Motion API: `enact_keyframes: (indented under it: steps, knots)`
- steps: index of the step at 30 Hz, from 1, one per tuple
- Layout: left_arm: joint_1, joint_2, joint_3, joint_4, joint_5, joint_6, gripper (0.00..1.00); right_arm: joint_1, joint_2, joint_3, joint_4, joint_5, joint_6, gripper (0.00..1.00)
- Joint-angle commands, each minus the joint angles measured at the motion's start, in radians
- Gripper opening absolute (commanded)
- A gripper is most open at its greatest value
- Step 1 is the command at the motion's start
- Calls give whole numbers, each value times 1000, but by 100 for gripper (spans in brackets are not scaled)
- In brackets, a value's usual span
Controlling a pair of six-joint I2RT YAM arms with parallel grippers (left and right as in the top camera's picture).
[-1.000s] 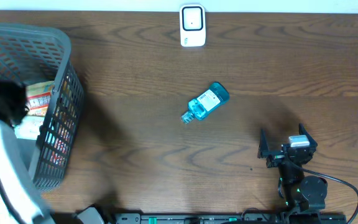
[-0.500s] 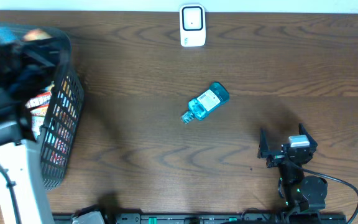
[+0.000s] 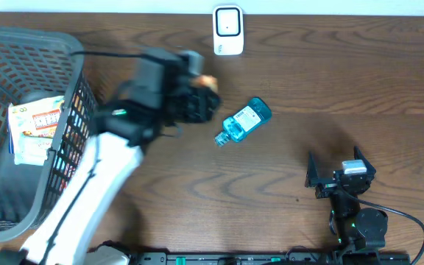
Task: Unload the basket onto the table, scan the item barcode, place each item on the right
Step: 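Grasp the small orange box in the basket with the left gripper, then place the orange box beside the bottle and open the left gripper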
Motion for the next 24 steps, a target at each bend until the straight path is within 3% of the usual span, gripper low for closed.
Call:
enact_keyframes:
  steps: [1,9,12,20,24]
  knots:
    - [-109,97,-2,5,-96,155,42,-8,1,-1,-3,-5,15,99]
    - [-251,409,-2,50,-119,171,42,-8,1,-1,-3,-5,15,99]
    - [-274,518,-2,80,-14,171,42,-8,1,-1,-3,-5,15,99]
    - [-296,586,-2,102,37,187,42,-8,1,-1,-3,-5,15,99]
    - [-296,586,-2,109,-23,205,42,-8,1,-1,-3,-5,15,99]
